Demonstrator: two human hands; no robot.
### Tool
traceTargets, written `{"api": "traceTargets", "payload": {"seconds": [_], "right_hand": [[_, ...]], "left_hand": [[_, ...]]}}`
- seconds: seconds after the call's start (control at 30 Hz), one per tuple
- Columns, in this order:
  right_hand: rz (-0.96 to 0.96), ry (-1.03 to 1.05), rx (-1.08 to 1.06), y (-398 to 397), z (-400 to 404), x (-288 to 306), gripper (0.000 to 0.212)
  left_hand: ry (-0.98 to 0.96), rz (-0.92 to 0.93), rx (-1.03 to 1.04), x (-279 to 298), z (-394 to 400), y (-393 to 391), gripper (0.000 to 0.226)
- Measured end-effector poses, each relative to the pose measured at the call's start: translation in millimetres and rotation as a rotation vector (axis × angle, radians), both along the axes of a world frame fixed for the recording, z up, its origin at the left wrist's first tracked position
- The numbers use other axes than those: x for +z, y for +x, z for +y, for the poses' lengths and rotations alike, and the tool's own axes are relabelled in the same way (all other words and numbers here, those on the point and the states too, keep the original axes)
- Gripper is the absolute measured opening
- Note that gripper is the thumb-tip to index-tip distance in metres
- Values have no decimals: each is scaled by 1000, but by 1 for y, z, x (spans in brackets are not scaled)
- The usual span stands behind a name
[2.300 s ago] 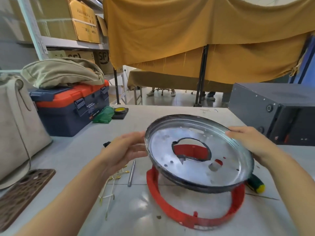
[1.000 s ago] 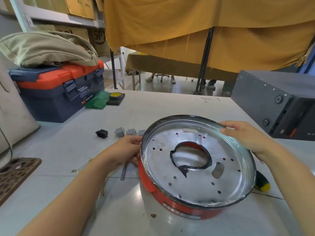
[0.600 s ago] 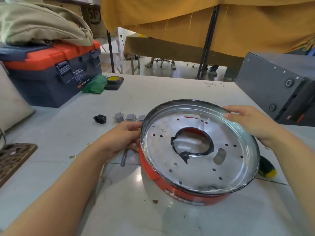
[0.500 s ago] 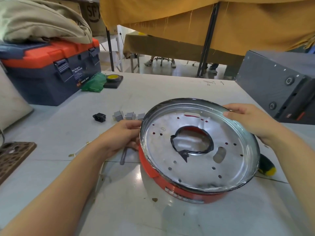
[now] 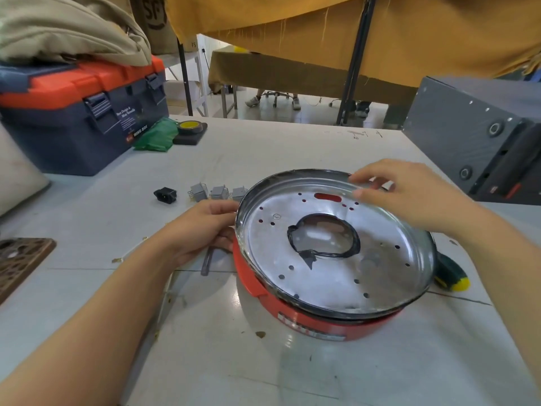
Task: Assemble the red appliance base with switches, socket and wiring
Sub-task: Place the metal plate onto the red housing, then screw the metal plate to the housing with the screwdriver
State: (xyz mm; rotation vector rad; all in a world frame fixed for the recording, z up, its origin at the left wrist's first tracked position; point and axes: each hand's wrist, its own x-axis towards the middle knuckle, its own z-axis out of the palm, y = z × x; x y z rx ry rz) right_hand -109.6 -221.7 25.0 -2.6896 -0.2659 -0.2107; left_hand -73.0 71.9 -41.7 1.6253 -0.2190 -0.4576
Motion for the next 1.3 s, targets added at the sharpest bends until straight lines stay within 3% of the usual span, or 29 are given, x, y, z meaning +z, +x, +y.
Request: {"api": "traceTargets", "payload": {"seconds": [0.07,0.23,0.63,1.3], "right_hand": [[180,76,159,-7,21,8,8],[497,71,328,-7,54,10,18],[742,40,271,3,76,2,33],[549,155,215,-6,73,-14,24]], "left_hand": [[11,-6,1,0,1,0,28],[32,-17,-9,-1,3,1,26],[77,-15,-20,1,2,0,24],[74,-17,-22,2,-3,-3,24]]}}
